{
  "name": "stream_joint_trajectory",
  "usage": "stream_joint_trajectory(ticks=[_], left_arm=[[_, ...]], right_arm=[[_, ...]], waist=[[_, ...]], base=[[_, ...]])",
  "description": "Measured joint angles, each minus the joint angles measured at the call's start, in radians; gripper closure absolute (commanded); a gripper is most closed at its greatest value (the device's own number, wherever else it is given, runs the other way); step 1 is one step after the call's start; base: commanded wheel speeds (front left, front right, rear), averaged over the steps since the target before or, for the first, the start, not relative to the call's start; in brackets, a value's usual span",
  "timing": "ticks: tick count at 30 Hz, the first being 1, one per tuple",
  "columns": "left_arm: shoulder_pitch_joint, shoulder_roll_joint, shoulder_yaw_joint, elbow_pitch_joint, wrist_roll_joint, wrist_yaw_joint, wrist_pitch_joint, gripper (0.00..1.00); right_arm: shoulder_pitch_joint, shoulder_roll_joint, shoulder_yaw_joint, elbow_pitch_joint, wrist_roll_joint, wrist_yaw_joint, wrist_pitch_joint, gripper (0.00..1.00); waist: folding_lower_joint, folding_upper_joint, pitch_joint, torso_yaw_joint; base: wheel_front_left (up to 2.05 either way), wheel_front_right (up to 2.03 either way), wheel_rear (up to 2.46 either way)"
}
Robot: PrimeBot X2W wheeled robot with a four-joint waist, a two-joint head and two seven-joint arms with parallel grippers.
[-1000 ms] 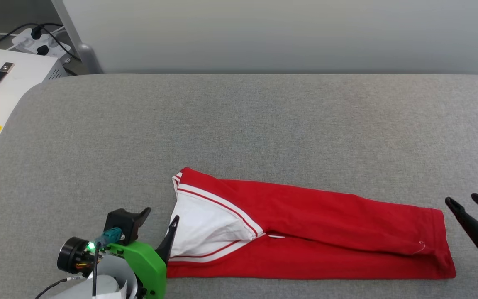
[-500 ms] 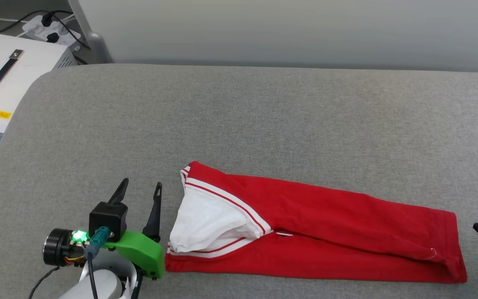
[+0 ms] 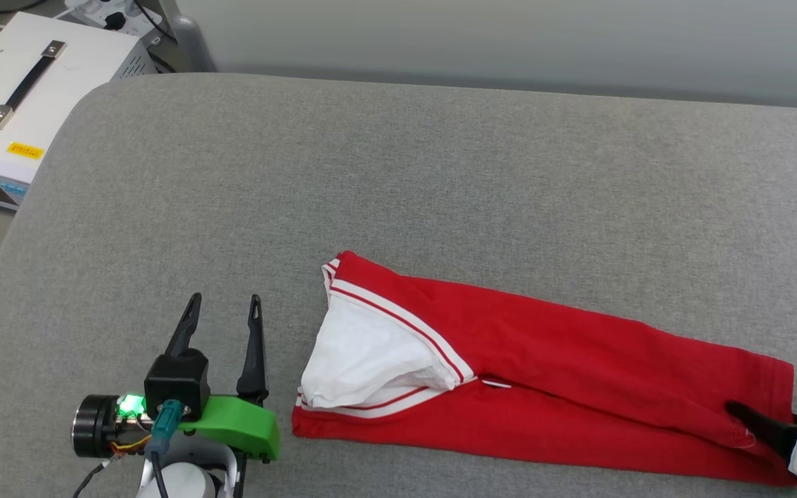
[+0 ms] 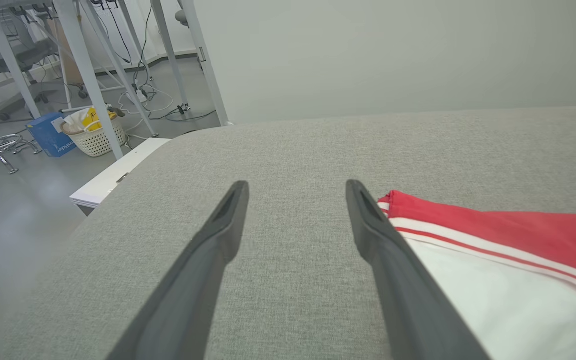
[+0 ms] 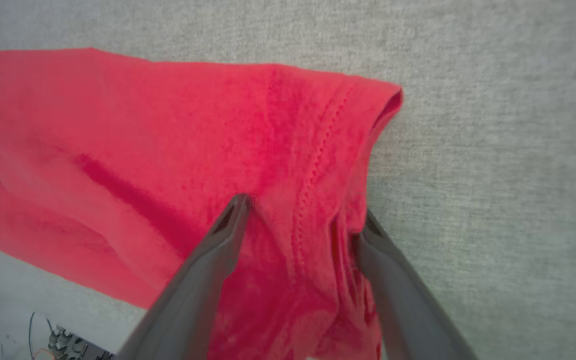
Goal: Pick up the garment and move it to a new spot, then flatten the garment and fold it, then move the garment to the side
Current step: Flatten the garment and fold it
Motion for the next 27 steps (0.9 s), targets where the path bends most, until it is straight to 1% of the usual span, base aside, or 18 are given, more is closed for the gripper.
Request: stream_joint_trajectory(ticks=[3,9,10,11,13,19,24,27], left_arm=[[0.018,-0.04,0.055,-0.007,0.058,-0.033,0.0,0.0],[0.058,-0.123,0.149,-0.015,0.157,-0.101,0.0,0.0],[0.065,-0.135,0.16,-0.014,0.173,-0.112,0.0,0.0],[0.071,-0.144,0.169,-0.012,0.184,-0.121,0.0,0.0],[0.081,-0.162,0.191,-0.008,0.204,-0.142,0.0,0.0],[0.105,-0.199,0.239,-0.003,0.259,-0.187,0.0,0.0],[0.115,-0.219,0.261,0.001,0.295,-0.22,0.0,0.0],[0.125,-0.23,0.277,0.01,0.309,-0.231,0.0,0.0]], right_arm=[[-0.019,0.0,0.028,0.018,0.049,0.0,-0.002,0.0],[-0.05,0.001,0.082,0.061,0.058,0.0,-0.023,0.0],[-0.054,-0.001,0.09,0.067,0.058,0.0,-0.032,0.66],[-0.056,-0.001,0.096,0.073,0.059,0.0,-0.042,1.0],[-0.058,-0.005,0.105,0.086,0.063,0.0,-0.061,1.0],[-0.058,-0.026,0.105,0.128,0.089,0.001,-0.113,1.0],[-0.054,-0.102,0.072,0.178,0.092,0.001,-0.142,1.0],[-0.044,-0.148,0.055,0.201,0.093,0.001,-0.155,1.0]], waist=[[0.0,0.0,0.006,0.008],[0.0,0.0,0.003,0.014],[0.0,0.0,0.001,0.014],[0.0001,0.0,-0.001,0.014],[0.0001,0.0,-0.008,0.013],[0.0,0.0,-0.031,0.005],[0.0,0.0,-0.05,0.0],[0.0,0.0,-0.063,-0.004]], base=[[0.0,0.0,0.0],[0.0,0.0,0.0],[0.0,0.0,0.0],[0.0,0.0,0.0],[0.0,0.0,0.0],[0.0,0.0,0.0],[0.0,0.0,0.0],[0.0,0.0,0.0]])
